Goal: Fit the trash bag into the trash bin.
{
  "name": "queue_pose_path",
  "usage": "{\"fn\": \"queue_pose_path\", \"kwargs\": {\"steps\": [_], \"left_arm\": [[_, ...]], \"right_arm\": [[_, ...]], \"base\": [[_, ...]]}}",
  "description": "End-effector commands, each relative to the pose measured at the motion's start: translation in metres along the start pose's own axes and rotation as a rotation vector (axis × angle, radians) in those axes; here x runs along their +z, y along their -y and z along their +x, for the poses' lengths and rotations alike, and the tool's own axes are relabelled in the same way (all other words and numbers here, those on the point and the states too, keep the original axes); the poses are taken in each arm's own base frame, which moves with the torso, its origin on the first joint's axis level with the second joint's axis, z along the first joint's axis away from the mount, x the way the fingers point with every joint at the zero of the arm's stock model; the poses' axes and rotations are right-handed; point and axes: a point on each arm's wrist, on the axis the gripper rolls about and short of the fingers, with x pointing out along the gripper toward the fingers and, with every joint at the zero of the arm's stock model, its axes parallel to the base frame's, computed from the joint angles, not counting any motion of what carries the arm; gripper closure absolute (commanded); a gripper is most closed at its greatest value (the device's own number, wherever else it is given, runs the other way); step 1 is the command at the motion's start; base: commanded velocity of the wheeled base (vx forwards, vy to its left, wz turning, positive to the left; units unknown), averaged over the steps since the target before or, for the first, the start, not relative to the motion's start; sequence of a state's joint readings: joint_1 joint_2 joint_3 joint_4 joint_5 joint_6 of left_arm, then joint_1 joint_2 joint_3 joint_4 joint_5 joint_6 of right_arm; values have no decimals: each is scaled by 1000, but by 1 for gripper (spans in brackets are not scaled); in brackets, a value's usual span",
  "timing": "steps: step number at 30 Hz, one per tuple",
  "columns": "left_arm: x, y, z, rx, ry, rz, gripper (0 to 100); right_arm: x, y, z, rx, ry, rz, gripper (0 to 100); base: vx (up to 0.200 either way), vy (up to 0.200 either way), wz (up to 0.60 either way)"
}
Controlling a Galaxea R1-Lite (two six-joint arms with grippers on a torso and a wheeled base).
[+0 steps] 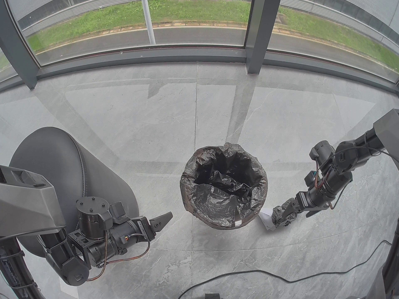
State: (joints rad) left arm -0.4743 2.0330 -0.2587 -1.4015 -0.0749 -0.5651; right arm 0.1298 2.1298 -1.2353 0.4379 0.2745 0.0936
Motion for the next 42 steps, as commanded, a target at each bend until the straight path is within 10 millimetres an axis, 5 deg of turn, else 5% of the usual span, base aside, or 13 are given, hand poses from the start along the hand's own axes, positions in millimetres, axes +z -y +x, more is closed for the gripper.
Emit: {"fn": "queue_pose_path", "kwargs": {"steps": [1,12,22,27,30,42], "left_arm": [[-3,0,1,2,-14,3,0],[-7,3,3,0,-22,14,0],[-9,5,4,-5,-28,18,0],[-11,4,5,1,-37,18,0],[-11,4,5,2,-36,20,0],[-14,4,6,-7,-33,26,0]], "right_arm": [[-26,26,3,-108,-28,101,0],[-40,47,38,-272,105,374,0],[-59,23,74,-410,132,374,0],[-41,15,84,-417,197,346,0],[-17,22,98,-470,252,363,0],[22,52,116,-485,316,418,0]], "base": [[0,0,0],[0,0,0],[0,0,0],[0,0,0],[0,0,0],[0,0,0]]}}
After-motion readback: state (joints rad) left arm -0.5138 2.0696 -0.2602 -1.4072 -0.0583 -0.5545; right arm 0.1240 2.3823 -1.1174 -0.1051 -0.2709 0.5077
